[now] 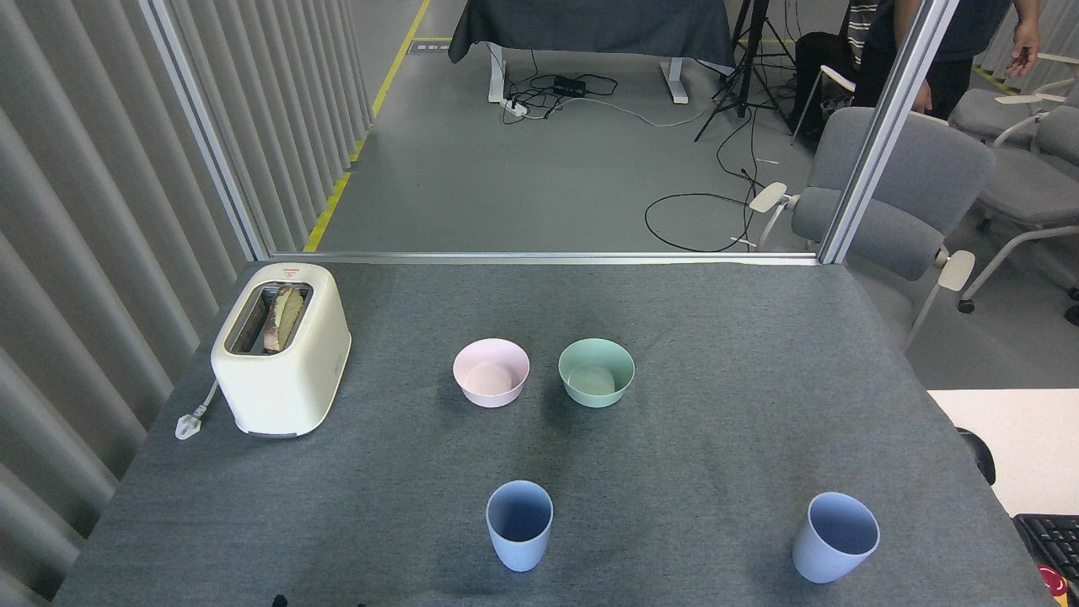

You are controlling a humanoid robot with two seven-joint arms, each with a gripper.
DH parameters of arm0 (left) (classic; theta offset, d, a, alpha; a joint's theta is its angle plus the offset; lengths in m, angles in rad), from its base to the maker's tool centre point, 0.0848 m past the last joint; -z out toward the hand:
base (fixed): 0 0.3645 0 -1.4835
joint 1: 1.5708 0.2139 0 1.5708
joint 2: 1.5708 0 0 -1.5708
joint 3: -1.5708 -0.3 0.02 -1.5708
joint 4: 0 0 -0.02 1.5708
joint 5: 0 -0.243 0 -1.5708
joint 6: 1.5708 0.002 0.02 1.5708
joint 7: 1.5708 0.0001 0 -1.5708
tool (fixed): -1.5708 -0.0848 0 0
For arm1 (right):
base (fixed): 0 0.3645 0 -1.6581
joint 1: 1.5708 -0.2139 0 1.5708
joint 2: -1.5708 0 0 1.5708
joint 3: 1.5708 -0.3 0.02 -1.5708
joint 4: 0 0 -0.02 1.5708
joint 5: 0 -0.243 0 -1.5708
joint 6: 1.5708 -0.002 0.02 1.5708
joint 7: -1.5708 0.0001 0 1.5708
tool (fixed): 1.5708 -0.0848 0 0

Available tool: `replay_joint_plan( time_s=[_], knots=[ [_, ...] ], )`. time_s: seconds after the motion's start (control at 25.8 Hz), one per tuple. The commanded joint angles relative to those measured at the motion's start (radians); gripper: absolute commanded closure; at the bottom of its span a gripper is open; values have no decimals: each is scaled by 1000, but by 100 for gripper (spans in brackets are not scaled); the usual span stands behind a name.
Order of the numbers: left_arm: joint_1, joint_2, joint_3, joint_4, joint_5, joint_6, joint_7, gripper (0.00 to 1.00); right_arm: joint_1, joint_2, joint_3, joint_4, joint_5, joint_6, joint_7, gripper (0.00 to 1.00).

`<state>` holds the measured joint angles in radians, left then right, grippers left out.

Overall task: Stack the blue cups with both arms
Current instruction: 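Reach the right gripper to the other blue cup and grasp it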

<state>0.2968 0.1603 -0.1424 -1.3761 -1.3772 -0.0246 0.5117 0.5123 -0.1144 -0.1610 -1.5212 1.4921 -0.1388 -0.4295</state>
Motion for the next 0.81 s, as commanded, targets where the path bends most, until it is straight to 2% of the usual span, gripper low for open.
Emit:
replay_joint_plan(
  time_s=[0.0,0.35,0.77],
  knots=[
    [-2,22,21,3,24,-12,2,0,-75,-11,-31,58,5,-27,63,0],
    [7,11,20,3,26,-2,4,0,-252,-71,-32,191,10,-19,69,0],
    [7,11,20,2,26,0,4,0,-354,-94,-32,276,10,-19,80,0]
  ],
)
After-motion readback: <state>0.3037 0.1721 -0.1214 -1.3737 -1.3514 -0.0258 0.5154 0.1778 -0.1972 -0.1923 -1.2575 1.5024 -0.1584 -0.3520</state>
